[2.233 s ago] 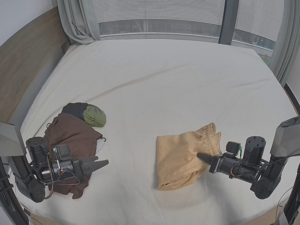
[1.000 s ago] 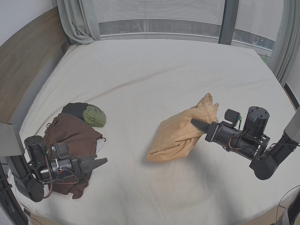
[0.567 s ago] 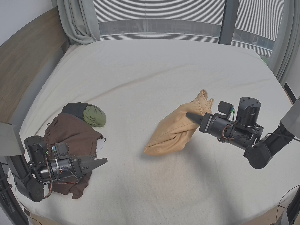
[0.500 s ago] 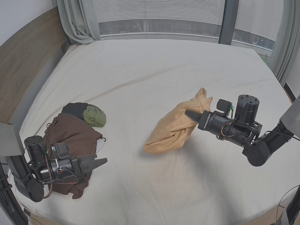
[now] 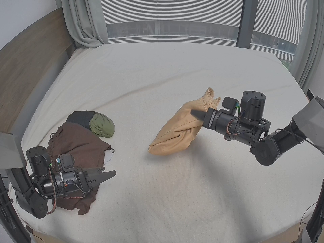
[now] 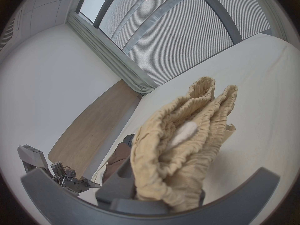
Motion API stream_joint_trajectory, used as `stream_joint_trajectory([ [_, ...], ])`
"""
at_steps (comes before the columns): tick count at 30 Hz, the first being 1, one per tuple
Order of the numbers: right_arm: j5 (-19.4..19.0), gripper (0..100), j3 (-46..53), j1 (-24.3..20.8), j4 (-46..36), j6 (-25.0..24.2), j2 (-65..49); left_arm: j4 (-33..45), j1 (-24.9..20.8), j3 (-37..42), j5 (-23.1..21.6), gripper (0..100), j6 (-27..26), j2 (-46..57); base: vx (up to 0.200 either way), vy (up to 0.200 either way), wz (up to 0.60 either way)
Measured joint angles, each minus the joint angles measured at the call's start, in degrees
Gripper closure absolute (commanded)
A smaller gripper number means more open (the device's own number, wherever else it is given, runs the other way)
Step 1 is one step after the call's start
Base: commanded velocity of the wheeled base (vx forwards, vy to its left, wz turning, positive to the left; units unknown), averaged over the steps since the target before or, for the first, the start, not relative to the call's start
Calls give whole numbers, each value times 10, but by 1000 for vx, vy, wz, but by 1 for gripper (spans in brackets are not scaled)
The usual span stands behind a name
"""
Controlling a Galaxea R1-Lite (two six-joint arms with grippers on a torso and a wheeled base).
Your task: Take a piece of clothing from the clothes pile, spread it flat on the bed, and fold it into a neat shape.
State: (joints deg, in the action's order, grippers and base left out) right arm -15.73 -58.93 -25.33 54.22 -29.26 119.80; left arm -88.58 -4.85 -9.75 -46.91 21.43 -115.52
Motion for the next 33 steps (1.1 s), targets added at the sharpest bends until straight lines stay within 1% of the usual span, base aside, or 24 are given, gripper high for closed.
stream_joint_trajectory([
  [11,0,100,-60,-2,-41,0,35,0,0,0,0,0,0,0,0,0,0],
  [23,0,100,-179,-4,-121,0,62,0,3,-1,-1,0,1,-2,0,0,0],
  [30,-1,100,-239,-3,-139,0,86,0,5,-2,-1,0,2,-3,0,0,0],
  [33,-9,100,-257,-3,-140,0,104,0,6,-3,-1,0,2,-4,0,0,0],
])
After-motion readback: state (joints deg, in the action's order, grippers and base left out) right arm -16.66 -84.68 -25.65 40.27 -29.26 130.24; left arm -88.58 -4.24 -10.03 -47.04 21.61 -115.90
